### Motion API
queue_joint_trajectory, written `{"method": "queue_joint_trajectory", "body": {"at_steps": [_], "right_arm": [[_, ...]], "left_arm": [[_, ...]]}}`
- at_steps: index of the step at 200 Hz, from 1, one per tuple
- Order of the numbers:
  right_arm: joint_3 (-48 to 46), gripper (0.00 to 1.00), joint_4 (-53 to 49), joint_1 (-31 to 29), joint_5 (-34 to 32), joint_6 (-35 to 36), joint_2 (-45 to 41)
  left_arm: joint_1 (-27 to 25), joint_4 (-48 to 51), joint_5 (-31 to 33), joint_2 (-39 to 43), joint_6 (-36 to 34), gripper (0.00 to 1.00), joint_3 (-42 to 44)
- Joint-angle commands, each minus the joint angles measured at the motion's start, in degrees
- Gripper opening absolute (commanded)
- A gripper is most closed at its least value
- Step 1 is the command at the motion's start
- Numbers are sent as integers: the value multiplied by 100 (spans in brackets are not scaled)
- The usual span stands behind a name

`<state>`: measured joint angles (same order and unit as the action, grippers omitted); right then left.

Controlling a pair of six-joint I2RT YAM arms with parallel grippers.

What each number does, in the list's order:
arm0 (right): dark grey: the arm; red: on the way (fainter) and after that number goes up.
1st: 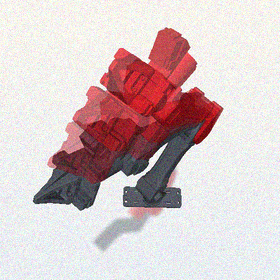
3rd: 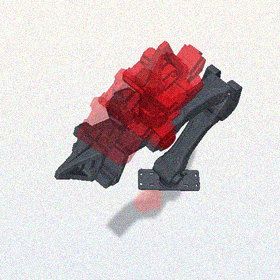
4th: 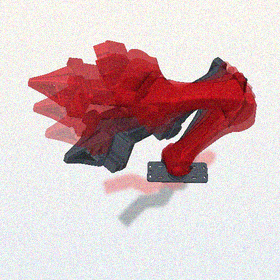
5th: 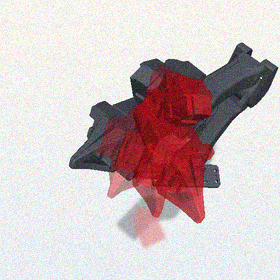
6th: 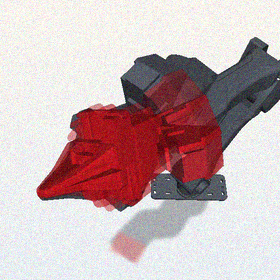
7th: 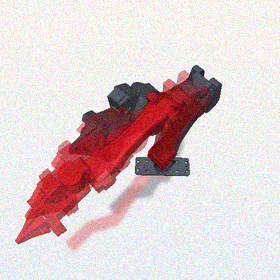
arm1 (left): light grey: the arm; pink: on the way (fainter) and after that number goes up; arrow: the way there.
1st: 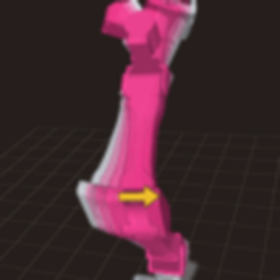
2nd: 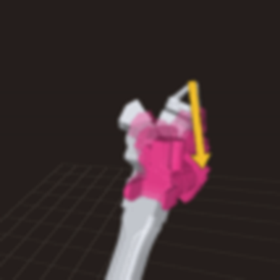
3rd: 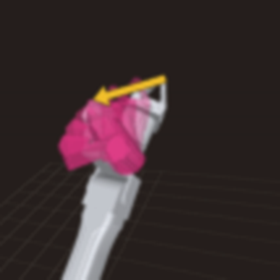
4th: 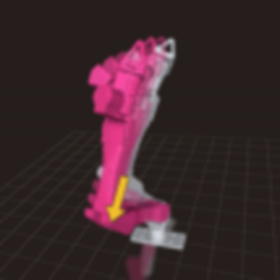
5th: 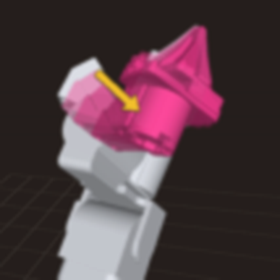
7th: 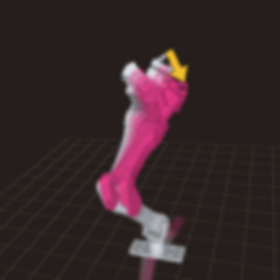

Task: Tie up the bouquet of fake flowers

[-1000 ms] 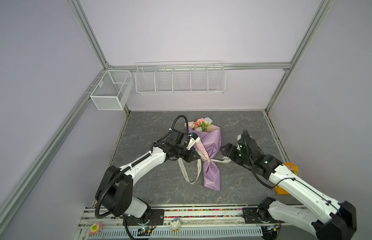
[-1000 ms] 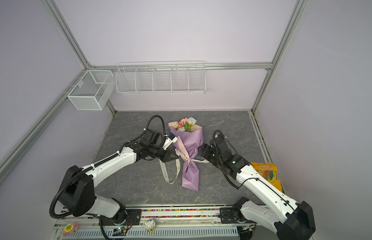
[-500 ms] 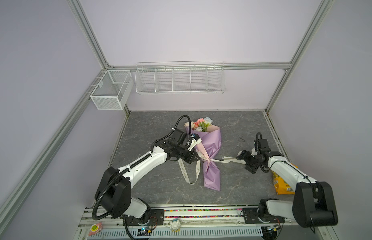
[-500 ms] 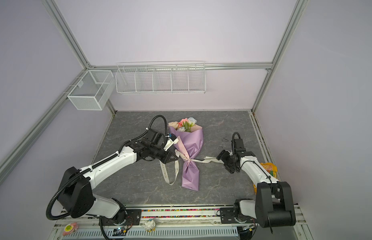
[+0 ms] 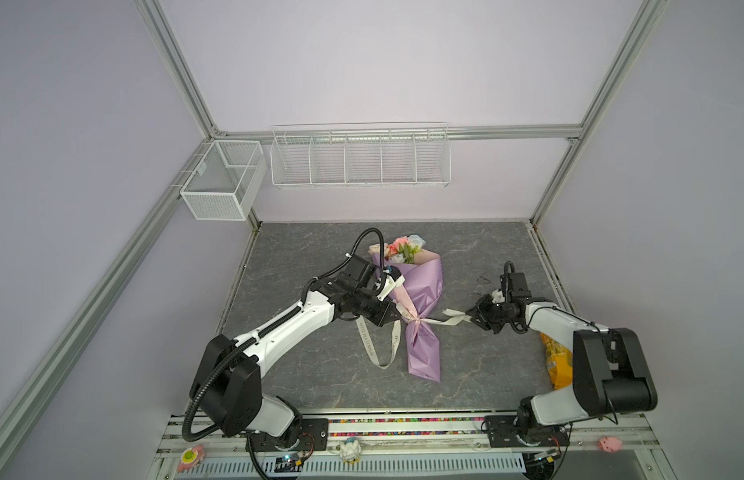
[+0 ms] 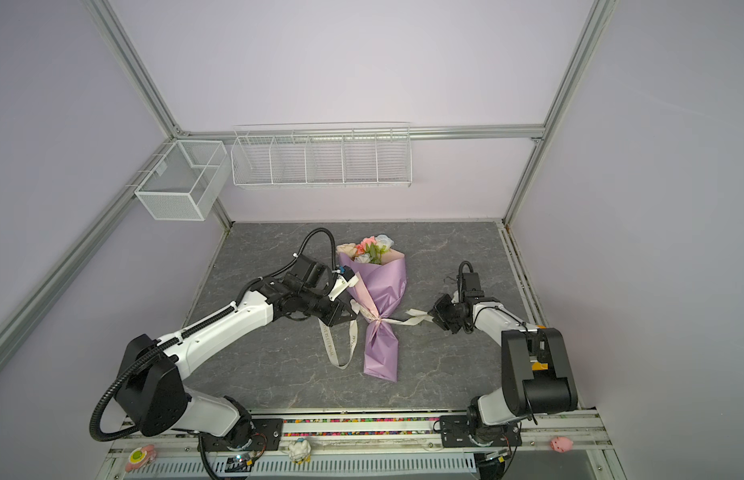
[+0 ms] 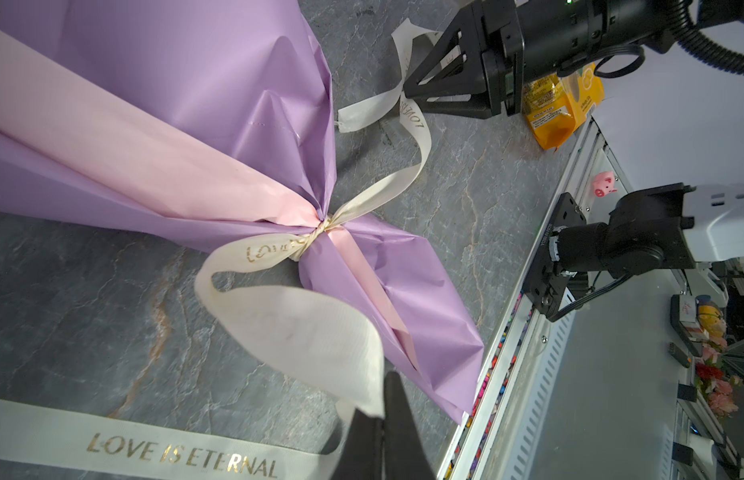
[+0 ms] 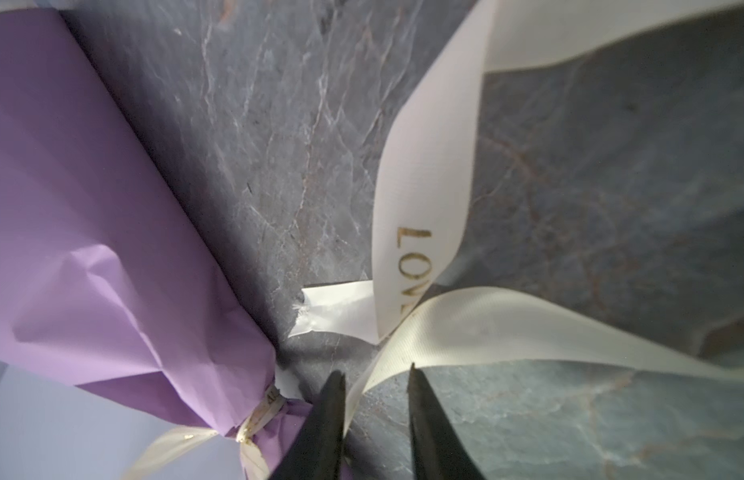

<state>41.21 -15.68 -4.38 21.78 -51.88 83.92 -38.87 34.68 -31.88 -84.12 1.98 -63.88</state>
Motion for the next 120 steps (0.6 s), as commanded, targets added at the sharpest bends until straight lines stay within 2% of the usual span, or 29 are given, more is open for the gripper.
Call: {"method": "queue_joint_trajectory", "body": {"at_steps": [1, 10, 32, 40, 51, 64, 73, 102, 120], "right_arm": [[66, 10, -2, -24, -193, 1, -561], [124, 6, -42, -67, -283, 42, -795], [401, 8, -533, -198, -697, 152, -1155], [496, 14, -794, -233, -852, 146, -1176], [537, 32, -981, -255, -954, 158, -1133], [521, 50, -1143, -252, -1115, 205, -980], [543, 56, -1254, -239, -1197, 334, -864], [880, 62, -2122, -217, -2193, 1005, -448], [878, 63, -2354, -106, -2554, 1283, -306]], "left_arm": [[-49, 104, 68, 62, -138, 0, -201], [-62, 96, 76, 63, -136, 0, -199], [-68, 73, 72, 60, -147, 0, -191], [-74, 58, 76, 53, -132, 0, -195], [-84, 66, 77, 48, -128, 0, -196], [-102, 67, 94, 53, -126, 0, -193], [-120, 58, 124, 70, -120, 0, -182], [-151, 127, 206, 97, -154, 0, -158], [-156, 154, 209, 131, -172, 0, -125]]}}
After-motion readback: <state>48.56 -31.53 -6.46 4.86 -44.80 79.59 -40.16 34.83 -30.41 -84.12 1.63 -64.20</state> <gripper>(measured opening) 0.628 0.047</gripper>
